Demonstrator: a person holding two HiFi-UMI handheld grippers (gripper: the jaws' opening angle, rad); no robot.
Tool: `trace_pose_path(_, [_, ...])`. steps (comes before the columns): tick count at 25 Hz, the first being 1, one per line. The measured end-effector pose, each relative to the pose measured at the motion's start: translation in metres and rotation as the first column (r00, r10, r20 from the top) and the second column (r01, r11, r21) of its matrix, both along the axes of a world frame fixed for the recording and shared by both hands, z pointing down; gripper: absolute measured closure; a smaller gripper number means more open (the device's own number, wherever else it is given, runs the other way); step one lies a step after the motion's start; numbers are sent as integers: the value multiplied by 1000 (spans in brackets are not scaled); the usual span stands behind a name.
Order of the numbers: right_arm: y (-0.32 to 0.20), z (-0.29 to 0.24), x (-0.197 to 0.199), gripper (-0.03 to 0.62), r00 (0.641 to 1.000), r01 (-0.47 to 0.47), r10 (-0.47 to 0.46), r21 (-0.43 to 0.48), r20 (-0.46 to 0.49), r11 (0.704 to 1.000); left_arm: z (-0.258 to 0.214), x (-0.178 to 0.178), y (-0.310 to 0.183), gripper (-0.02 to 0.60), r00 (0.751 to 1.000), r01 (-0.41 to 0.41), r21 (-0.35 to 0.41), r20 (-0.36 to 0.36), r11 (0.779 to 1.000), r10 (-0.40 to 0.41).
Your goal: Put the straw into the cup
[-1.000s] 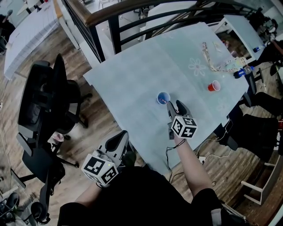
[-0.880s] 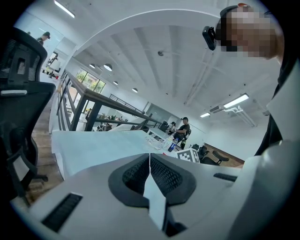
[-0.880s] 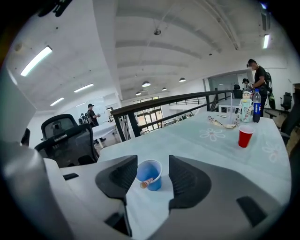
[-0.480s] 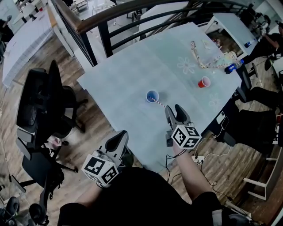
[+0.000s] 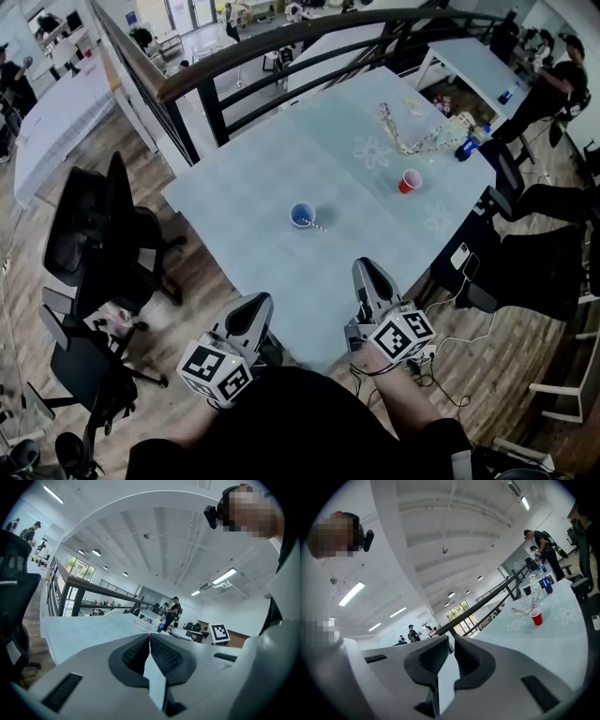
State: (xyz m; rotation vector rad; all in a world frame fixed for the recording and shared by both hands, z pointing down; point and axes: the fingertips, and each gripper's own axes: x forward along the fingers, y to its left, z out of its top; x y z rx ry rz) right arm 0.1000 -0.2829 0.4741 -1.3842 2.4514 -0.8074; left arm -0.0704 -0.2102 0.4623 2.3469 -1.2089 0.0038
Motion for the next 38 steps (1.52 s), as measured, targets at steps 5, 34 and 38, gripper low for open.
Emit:
trace_pose_path(5, [51, -38, 13, 550, 996, 57, -61, 63, 65, 996, -15, 29, 32, 563, 1000, -5, 32, 12, 999, 5])
trace_pose_path(34, [210, -50, 60, 562, 976, 188, -171, 126, -137, 974, -38, 132, 139, 563, 995, -76, 107, 72, 991, 69])
trace_pose_path(38, [215, -47, 52, 562, 970, 224, -207, 129, -131, 966, -37, 124, 146, 563, 996, -41, 104, 84, 994, 32])
